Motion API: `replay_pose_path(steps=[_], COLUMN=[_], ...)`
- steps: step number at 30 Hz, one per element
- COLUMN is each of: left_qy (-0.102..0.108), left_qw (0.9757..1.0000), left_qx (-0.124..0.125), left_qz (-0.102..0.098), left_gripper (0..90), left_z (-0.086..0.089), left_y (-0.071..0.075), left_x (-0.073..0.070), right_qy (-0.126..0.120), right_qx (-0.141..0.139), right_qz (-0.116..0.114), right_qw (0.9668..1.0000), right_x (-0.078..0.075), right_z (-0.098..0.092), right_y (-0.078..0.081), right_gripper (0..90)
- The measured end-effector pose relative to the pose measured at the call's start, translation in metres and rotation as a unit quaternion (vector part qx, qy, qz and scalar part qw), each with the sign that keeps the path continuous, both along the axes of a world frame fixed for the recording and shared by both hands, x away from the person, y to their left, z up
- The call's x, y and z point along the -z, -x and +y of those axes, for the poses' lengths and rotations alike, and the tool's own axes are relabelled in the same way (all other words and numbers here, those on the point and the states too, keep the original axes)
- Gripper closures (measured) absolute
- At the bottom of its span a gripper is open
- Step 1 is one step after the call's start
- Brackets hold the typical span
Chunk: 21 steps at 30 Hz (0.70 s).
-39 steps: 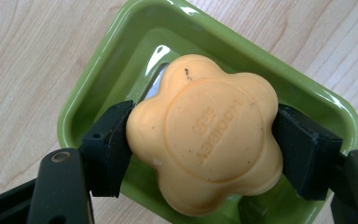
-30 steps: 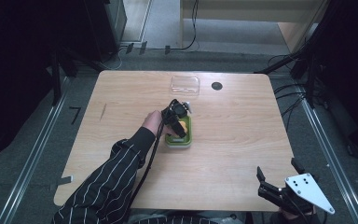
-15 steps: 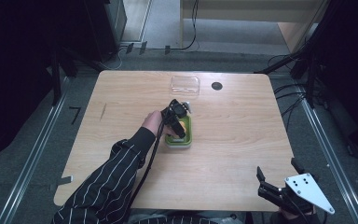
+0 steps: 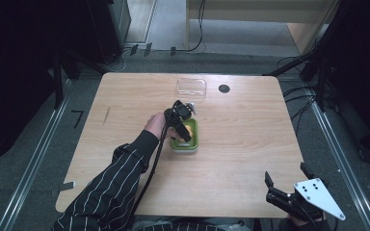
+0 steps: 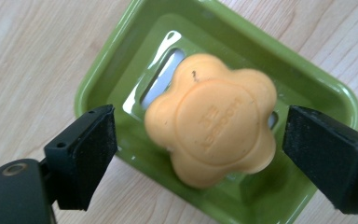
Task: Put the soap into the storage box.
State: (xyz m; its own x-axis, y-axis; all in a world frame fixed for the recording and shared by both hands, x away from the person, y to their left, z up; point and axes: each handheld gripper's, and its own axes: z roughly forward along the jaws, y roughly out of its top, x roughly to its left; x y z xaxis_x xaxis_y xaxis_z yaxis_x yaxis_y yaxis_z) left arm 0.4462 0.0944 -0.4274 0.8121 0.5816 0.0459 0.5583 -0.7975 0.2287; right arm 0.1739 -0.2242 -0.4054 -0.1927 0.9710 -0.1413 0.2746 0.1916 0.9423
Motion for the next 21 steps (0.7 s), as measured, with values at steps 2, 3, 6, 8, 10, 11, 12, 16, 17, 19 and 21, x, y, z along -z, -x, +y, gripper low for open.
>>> replay_pose_path(steps=[2,3,6,8,10,11,12,16,17,19,21], left_qy=[0.002,0.003,0.007,0.008,0.007,0.006,0.005,0.003,0.002,0.002,0.002], left_qw=[1.0,1.0,1.0,1.0,1.0,1.0,1.0,0.9999,0.9999,0.9998,0.9996], left_qx=[0.0,0.001,-0.001,-0.003,-0.003,-0.003,-0.003,-0.012,-0.015,-0.021,-0.028], left_qz=[-0.002,-0.001,-0.003,-0.004,-0.001,-0.001,0.002,0.007,0.005,0.007,0.007], left_gripper=[8.2,7.5,6.3,5.7,4.1,3.9,3.9,3.4,3.1,2.6,1.6], left_z=[0.001,0.002,0.004,0.005,0.007,0.009,0.01,0.019,0.022,0.027,0.032], left_y=[0.002,0.003,0.007,0.009,0.011,0.013,0.013,0.016,0.016,0.017,0.018], left_x=[-0.003,-0.005,-0.009,-0.012,-0.014,-0.015,-0.016,-0.017,-0.017,-0.018,-0.018], right_qy=[-0.002,-0.003,-0.002,-0.001,-0.002,-0.002,-0.001,-0.002,-0.002,-0.002,-0.002], right_qx=[0.0,-0.001,-0.004,-0.005,-0.008,-0.008,-0.011,-0.015,-0.015,-0.018,-0.021], right_qz=[0.0,0.001,0.001,0.001,0.001,0.002,-0.001,0.001,0.001,0.0,0.0], right_qw=[1.0,1.0,1.0,1.0,1.0,1.0,0.9999,0.9999,0.9999,0.9998,0.9998], right_x=[0.0,0.0,0.0,0.0,0.0,0.0,0.0,0.0,-0.001,-0.001,-0.001], right_z=[0.0,0.001,0.002,0.003,0.003,0.004,0.004,0.006,0.007,0.007,0.009], right_y=[-0.001,-0.001,-0.002,-0.003,-0.004,-0.004,-0.005,-0.007,-0.008,-0.009,-0.01], right_gripper=[3.8,3.8,3.8,3.8,3.8,3.8,3.8,3.8,3.8,3.8,3.8])
